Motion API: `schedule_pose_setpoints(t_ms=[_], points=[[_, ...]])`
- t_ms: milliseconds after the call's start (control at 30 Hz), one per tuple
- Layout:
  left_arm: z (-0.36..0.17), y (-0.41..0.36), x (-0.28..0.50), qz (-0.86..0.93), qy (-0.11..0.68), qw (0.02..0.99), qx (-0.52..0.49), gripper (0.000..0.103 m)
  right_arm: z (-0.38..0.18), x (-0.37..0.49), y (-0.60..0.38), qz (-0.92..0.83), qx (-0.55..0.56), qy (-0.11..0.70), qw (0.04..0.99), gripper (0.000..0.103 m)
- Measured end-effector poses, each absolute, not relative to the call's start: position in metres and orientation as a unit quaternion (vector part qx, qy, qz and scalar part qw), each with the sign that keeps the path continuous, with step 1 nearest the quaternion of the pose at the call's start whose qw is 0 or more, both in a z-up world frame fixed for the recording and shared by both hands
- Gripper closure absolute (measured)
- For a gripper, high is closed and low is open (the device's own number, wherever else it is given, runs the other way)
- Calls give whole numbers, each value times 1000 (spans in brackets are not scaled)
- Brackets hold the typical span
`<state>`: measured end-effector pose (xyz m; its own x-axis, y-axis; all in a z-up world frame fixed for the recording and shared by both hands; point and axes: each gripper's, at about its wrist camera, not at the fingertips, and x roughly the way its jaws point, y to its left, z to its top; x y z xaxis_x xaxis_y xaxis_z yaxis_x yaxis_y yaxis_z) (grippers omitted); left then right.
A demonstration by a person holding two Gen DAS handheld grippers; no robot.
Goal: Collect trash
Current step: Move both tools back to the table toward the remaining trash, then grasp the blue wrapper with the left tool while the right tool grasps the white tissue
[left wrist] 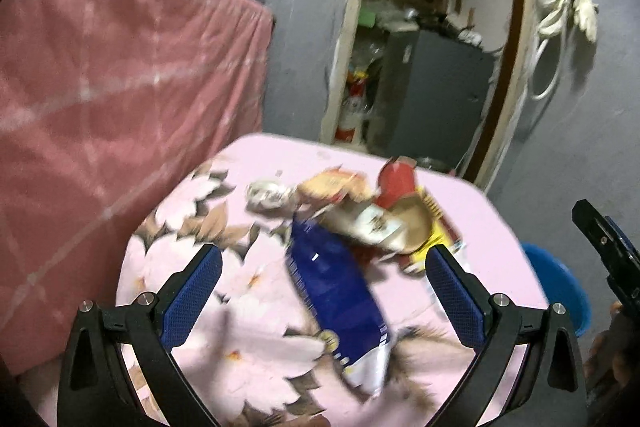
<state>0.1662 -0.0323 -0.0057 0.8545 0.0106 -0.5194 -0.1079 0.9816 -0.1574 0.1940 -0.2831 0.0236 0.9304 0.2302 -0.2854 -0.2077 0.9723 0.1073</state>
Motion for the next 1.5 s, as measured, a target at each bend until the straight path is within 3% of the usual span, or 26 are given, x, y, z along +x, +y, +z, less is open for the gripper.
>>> schedule_pose_setpoints(t_ms=[333,433,500,633,700,833,1000,1267,1400,1433,1500], points=[[-28,-16,190,9,340,933,-118,4,-5,221,-262,170,34,245,954,0],[-31,-15,196,-11,354,927,-124,9,-12,227,-260,175,35,267,947,0],[-34,-14,201,-33,366,922,-125,24,-17,232,-256,177,29,286,941,0],[-38,-11,204,-52,378,914,-140,39,-23,237,-255,181,29,299,937,3],[-40,-10,206,-62,387,909,-143,55,-26,240,-254,184,31,307,933,5],[-41,-8,208,-65,397,904,-144,70,-33,247,-250,196,39,331,922,18],[-38,-3,199,-68,398,903,-147,74,-40,251,-241,216,38,353,909,24],[-35,-5,188,-66,387,909,-137,76,-49,254,-214,227,-7,366,903,25],[-36,-6,189,-65,386,910,-139,77,-51,253,-207,217,-27,360,907,41],[-35,-7,191,-64,386,910,-137,77,-52,253,-207,215,-29,358,908,49],[-35,-8,191,-63,386,910,-136,78,-52,251,-207,214,-30,355,910,53]])
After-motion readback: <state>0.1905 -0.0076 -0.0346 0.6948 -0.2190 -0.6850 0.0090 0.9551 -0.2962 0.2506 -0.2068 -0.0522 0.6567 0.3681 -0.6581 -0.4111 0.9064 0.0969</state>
